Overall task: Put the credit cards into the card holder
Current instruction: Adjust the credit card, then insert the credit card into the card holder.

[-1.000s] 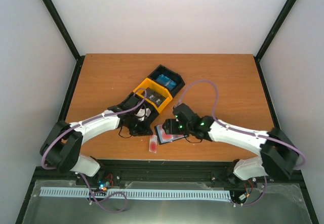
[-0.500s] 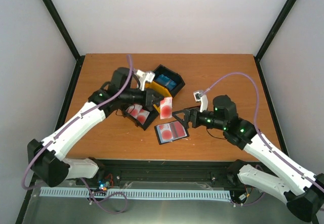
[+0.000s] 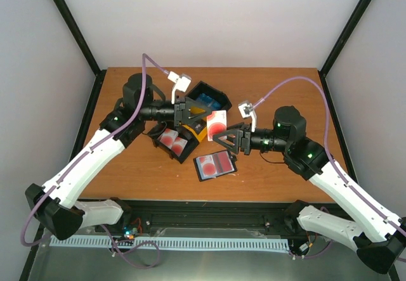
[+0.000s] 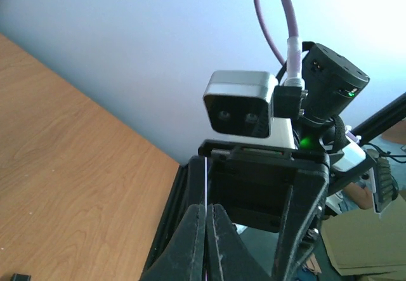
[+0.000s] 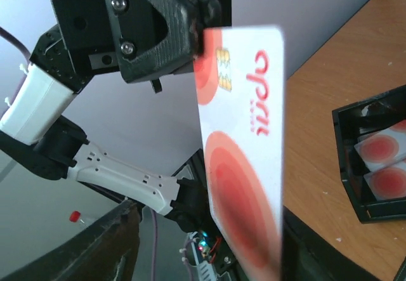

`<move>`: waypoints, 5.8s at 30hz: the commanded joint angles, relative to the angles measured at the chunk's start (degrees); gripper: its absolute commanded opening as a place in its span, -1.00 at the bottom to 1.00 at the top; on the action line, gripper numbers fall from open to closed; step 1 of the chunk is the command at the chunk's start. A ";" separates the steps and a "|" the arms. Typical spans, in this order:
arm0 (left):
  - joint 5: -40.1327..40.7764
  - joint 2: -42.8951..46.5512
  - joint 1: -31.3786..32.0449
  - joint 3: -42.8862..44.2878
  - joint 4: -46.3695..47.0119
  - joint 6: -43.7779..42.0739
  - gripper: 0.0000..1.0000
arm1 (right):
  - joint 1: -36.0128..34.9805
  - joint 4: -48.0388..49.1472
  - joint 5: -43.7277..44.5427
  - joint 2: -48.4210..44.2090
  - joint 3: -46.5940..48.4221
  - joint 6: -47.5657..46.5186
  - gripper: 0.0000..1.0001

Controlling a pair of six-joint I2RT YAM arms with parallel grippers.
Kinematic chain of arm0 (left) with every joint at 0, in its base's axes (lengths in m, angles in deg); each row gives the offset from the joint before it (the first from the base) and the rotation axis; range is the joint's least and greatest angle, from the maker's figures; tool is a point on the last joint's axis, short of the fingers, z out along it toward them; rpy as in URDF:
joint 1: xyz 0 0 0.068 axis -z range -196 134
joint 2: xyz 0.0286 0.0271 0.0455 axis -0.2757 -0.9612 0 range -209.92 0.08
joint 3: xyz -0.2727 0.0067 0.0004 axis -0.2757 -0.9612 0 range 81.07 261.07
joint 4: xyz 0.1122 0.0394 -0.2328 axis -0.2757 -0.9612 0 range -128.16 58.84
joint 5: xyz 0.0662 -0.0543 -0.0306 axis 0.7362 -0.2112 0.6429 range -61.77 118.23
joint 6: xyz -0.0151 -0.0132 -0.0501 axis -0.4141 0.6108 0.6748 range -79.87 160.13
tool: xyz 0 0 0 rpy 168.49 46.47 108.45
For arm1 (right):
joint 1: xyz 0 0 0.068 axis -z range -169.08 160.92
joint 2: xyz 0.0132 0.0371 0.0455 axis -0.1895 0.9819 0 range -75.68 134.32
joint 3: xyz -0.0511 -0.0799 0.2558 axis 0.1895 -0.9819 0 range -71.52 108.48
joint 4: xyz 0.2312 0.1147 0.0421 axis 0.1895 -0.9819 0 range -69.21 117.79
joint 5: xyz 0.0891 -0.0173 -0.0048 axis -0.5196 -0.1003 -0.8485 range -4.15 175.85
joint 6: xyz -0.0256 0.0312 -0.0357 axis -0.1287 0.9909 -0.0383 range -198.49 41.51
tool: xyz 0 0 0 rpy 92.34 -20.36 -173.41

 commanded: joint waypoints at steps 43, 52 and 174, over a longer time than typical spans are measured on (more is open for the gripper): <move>15.85 11.67 -0.72 -24.70 0.47 21.23 -0.99 | 0.85 -4.60 10.28 1.92 -7.66 6.16 0.19; 29.68 5.66 4.97 -34.85 2.12 33.57 -0.99 | 0.81 -22.39 34.00 9.23 -8.67 1.88 0.27; 32.05 -27.64 15.24 -37.47 31.47 44.80 -0.78 | 0.73 -4.69 28.03 38.75 -18.88 2.61 -0.56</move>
